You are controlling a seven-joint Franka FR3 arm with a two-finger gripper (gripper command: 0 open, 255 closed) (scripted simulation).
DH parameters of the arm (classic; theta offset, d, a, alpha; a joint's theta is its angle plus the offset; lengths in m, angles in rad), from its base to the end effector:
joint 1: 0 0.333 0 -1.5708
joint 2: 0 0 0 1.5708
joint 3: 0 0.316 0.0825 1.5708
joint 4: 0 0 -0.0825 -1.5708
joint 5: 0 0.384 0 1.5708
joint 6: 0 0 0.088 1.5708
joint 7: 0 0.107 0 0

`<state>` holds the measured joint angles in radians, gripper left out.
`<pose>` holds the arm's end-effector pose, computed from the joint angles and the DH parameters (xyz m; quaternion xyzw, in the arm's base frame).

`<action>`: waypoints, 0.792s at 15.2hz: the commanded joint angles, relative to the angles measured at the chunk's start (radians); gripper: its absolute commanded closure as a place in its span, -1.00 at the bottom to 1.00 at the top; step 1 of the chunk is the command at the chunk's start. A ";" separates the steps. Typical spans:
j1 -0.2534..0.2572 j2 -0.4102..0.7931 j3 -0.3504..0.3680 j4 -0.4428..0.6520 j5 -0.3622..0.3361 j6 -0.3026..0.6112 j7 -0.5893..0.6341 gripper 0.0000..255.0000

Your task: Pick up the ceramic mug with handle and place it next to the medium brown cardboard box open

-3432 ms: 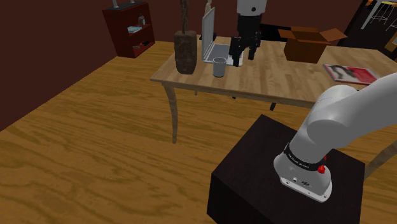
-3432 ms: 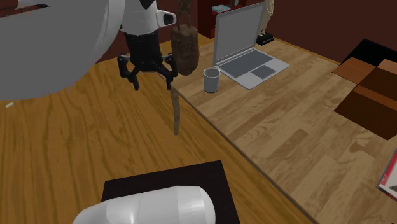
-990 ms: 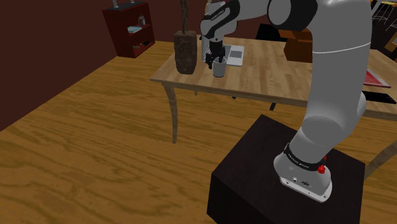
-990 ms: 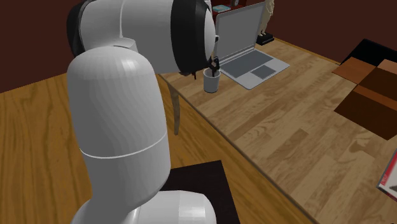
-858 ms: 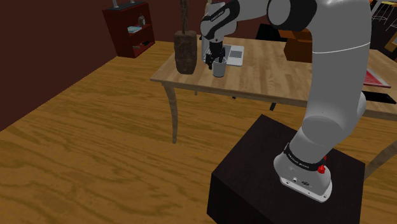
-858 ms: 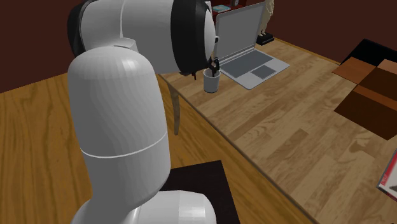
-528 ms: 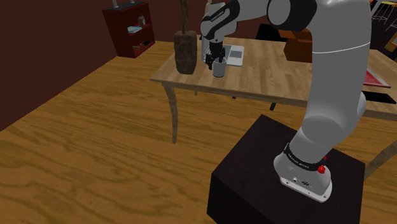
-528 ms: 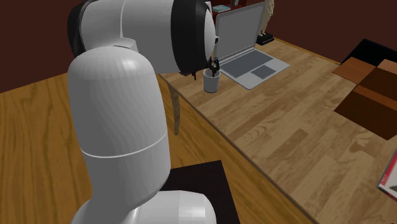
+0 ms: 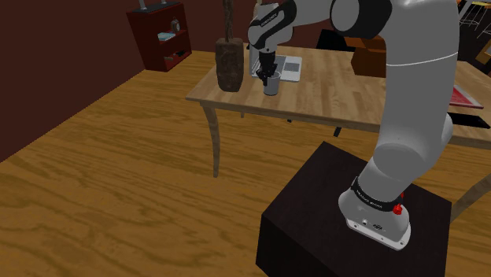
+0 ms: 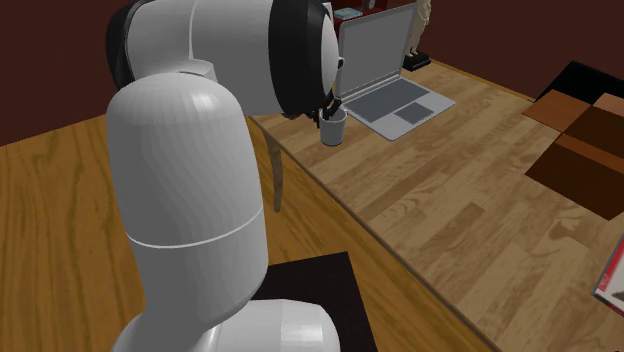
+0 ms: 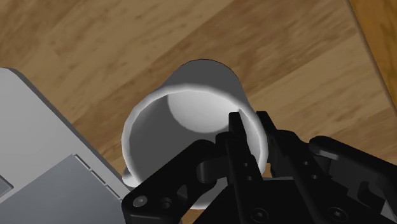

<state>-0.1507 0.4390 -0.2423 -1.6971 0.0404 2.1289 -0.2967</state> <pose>0.6206 -0.2377 0.3476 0.9983 -0.0476 -0.0087 0.0329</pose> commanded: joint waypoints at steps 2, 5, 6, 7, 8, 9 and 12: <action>0.000 0.000 0.000 0.000 0.000 0.000 0.000 1.00; 0.001 -0.017 -0.002 0.017 -0.004 -0.033 0.001 1.00; 0.002 -0.022 -0.003 0.023 -0.005 -0.044 0.001 1.00; 0.002 -0.027 -0.003 0.030 -0.007 -0.056 0.001 1.00; 0.002 -0.032 -0.004 0.036 -0.008 -0.067 0.002 1.00; 0.003 -0.037 -0.005 0.043 -0.009 -0.079 0.002 1.00; 0.003 -0.050 -0.006 0.065 -0.012 -0.114 0.002 1.00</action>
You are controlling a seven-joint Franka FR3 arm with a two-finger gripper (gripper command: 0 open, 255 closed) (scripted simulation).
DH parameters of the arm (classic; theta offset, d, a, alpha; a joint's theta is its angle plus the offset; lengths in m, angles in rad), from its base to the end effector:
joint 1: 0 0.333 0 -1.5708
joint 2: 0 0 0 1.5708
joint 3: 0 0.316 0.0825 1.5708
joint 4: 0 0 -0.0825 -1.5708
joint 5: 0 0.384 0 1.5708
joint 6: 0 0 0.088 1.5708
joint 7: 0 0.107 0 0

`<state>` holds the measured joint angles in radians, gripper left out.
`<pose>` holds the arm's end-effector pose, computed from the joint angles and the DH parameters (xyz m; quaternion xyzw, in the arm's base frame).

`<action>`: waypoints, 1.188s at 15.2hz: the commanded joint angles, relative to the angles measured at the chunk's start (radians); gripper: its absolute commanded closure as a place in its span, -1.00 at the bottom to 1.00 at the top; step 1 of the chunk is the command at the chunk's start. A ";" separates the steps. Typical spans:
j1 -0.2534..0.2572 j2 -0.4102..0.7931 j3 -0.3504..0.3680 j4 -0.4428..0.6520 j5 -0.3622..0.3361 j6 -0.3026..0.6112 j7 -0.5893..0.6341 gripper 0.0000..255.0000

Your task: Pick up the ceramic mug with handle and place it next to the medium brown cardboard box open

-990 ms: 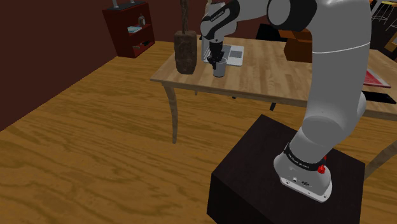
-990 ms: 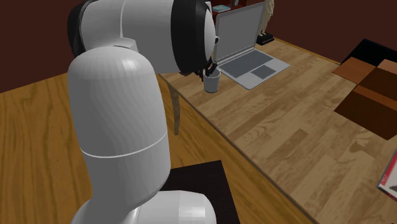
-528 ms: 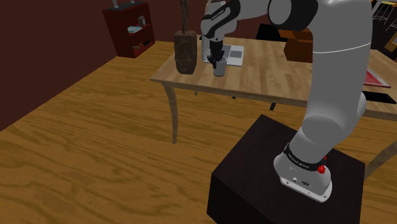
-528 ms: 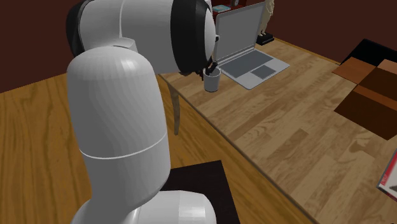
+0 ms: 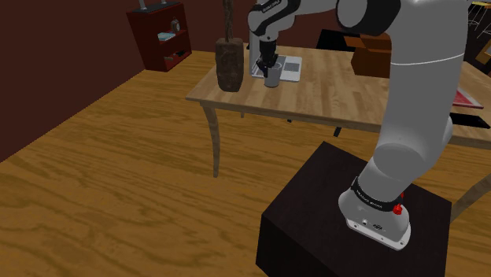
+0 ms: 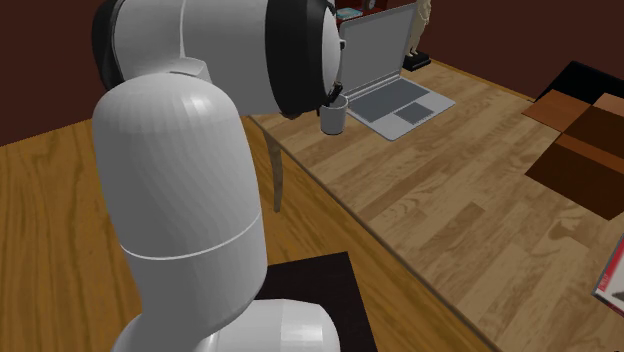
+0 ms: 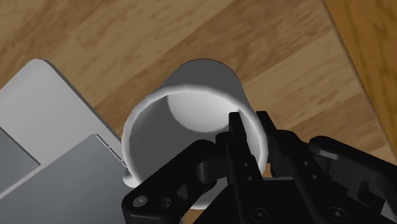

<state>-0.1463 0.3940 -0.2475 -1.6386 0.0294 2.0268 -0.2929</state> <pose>0.6212 -0.2368 0.3952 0.9983 -0.0476 -0.0084 0.0329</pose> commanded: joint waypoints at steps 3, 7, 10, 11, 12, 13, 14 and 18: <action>0.000 -0.016 -0.002 0.031 -0.004 -0.047 -0.002 1.00; 0.000 -0.028 -0.004 0.068 -0.007 -0.096 -0.002 1.00; -0.001 -0.036 -0.005 0.098 -0.008 -0.133 -0.002 1.00; -0.001 -0.037 -0.005 0.109 -0.009 -0.145 -0.003 1.00; -0.001 -0.039 -0.006 0.120 -0.009 -0.158 -0.003 1.00; -0.001 -0.041 -0.006 0.132 -0.009 -0.171 -0.003 1.00; -0.002 -0.042 -0.006 0.143 -0.010 -0.184 -0.004 1.00; -0.003 -0.044 -0.007 0.194 -0.010 -0.236 -0.005 1.00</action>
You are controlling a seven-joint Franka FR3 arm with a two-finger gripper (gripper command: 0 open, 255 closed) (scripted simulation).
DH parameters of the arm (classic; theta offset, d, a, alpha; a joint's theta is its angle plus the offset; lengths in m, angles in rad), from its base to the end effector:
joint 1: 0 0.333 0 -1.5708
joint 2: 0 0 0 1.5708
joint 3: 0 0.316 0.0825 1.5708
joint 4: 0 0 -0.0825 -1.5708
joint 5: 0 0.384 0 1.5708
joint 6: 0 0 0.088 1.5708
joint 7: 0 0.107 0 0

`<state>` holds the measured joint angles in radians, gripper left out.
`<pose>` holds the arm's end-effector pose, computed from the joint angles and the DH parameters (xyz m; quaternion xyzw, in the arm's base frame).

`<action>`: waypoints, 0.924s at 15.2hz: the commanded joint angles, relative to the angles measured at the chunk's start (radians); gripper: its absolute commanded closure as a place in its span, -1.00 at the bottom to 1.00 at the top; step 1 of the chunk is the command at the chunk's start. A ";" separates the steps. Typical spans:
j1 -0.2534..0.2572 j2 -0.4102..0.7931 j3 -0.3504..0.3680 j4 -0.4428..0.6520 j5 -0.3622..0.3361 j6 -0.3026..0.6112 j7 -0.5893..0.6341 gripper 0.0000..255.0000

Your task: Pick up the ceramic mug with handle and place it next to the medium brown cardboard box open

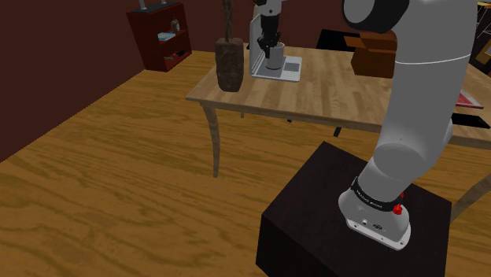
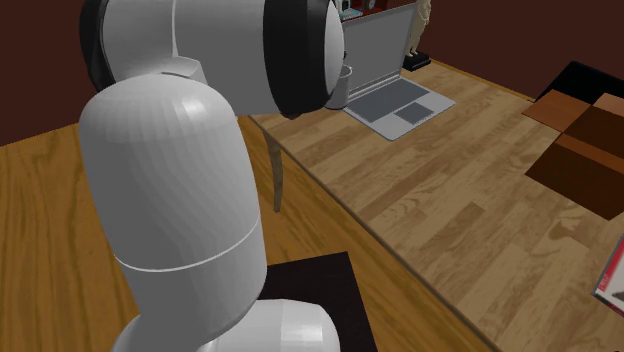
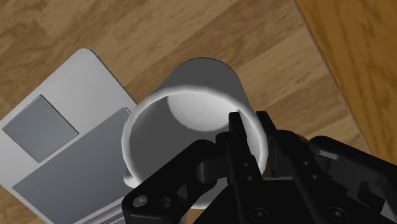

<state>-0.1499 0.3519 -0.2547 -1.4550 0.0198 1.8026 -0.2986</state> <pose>0.6209 -0.2383 0.4905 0.9983 -0.0476 -0.0084 0.0329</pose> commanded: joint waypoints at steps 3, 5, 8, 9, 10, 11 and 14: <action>-0.001 -0.001 -0.001 0.052 0.000 -0.053 -0.001 1.00; -0.003 0.001 -0.001 0.082 0.000 -0.081 -0.002 1.00; -0.006 0.006 -0.002 0.130 0.002 -0.124 -0.005 1.00; -0.007 0.009 -0.002 0.147 0.002 -0.138 -0.005 1.00; -0.008 0.012 -0.002 0.165 0.003 -0.153 -0.006 1.00; -0.009 0.015 -0.002 0.184 0.004 -0.169 -0.007 1.00; -0.014 0.027 -0.003 0.243 0.007 -0.215 -0.010 1.00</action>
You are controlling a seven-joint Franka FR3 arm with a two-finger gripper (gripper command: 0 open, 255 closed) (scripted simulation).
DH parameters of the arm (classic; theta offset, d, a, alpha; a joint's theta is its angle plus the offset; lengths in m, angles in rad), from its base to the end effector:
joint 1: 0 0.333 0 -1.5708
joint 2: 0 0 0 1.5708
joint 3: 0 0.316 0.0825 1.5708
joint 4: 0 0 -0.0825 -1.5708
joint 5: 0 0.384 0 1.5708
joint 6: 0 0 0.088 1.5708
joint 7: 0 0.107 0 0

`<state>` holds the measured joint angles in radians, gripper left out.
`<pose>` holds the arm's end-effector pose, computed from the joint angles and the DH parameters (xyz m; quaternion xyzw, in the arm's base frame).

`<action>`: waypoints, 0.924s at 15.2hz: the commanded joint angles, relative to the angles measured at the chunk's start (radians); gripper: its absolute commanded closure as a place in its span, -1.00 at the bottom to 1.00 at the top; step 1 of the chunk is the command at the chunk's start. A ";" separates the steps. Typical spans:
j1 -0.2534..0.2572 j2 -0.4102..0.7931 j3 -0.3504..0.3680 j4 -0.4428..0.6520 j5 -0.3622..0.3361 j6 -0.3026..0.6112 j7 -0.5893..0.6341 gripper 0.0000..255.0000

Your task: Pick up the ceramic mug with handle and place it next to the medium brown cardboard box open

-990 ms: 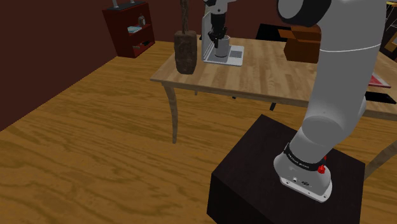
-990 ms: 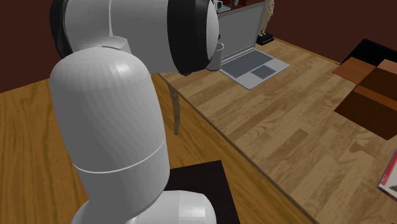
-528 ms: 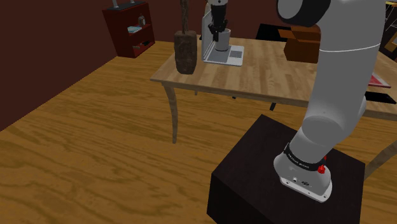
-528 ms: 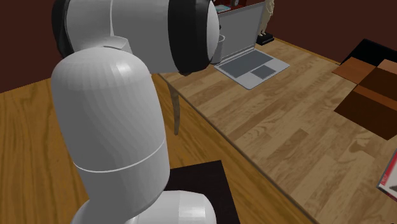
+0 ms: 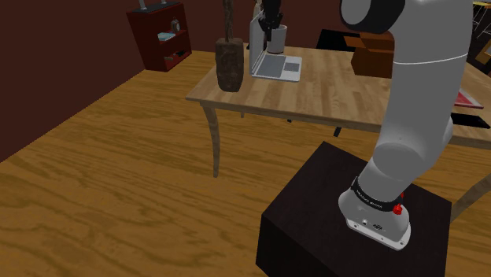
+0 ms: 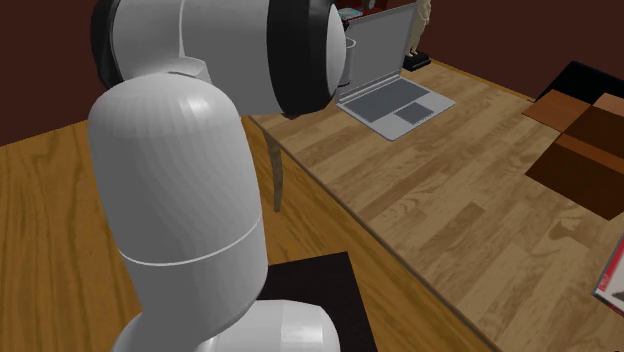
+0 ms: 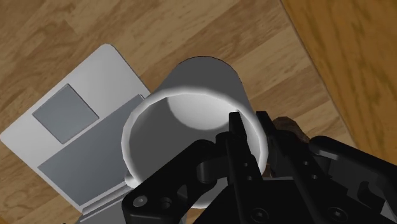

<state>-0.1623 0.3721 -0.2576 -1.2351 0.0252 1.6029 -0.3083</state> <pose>0.6198 -0.2379 0.5647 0.9983 -0.0475 -0.0085 0.0329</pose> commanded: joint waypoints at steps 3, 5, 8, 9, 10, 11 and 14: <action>-0.007 0.024 0.000 0.089 0.006 -0.065 -0.003 1.00; -0.012 0.038 0.000 0.138 0.009 -0.101 -0.006 1.00; -0.022 0.065 0.000 0.222 0.016 -0.158 -0.009 1.00; -0.025 0.076 0.000 0.254 0.018 -0.178 -0.011 1.00; -0.026 0.079 0.000 0.263 0.019 -0.184 -0.011 1.00; -0.034 0.050 -0.006 0.217 0.015 -0.166 -0.028 1.00; -0.061 -0.021 -0.025 0.108 0.004 -0.124 -0.082 1.00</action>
<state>-0.2148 0.3659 -0.2772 -1.1008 0.0313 1.4657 -0.3744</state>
